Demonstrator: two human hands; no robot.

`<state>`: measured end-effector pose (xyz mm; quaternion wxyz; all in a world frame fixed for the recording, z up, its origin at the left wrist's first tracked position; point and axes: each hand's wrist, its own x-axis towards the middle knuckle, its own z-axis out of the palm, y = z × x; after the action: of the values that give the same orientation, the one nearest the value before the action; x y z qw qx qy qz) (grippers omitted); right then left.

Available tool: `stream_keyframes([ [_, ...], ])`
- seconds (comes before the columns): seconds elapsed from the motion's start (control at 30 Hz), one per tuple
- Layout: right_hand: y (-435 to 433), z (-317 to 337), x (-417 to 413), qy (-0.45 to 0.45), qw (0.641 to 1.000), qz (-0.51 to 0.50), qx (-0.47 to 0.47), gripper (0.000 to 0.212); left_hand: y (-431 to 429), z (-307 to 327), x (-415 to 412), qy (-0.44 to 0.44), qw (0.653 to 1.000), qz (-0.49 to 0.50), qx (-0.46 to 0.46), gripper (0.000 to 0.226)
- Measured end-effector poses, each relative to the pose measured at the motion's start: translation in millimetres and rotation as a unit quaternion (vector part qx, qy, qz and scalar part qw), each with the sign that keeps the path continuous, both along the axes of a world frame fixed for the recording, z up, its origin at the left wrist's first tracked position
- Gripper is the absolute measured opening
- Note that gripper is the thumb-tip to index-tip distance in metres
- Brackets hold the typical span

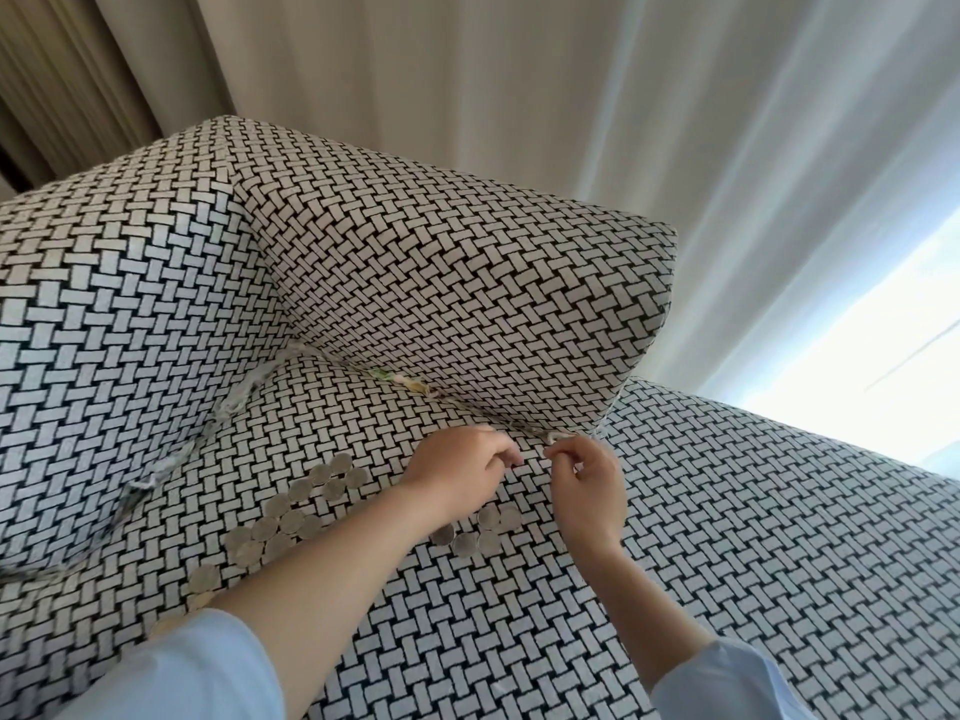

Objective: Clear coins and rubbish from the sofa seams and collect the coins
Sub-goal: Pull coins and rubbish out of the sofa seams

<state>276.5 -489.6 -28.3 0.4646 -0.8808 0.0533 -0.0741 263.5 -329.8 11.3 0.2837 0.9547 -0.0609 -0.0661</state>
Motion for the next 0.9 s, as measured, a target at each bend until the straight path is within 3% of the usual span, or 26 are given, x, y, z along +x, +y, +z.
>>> stream_keyframes([
  [0.3,-49,4,27,-0.022,0.999,-0.028,0.006,0.026,-64,-2,26,0.019,1.0,-0.023,0.003,0.039],
  [0.43,-71,0,46,0.017,1.0,0.005,-0.022,0.02,-92,-11,36,0.03,0.999,-0.029,0.019,0.036],
  [0.67,-92,2,98,0.087,0.986,0.085,-0.113,0.046,-124,-25,53,0.077,0.996,0.031,0.02,0.026],
  [0.9,-85,-2,138,0.11,0.954,0.105,-0.259,0.027,-128,-34,75,0.12,0.989,0.085,0.036,0.03],
])
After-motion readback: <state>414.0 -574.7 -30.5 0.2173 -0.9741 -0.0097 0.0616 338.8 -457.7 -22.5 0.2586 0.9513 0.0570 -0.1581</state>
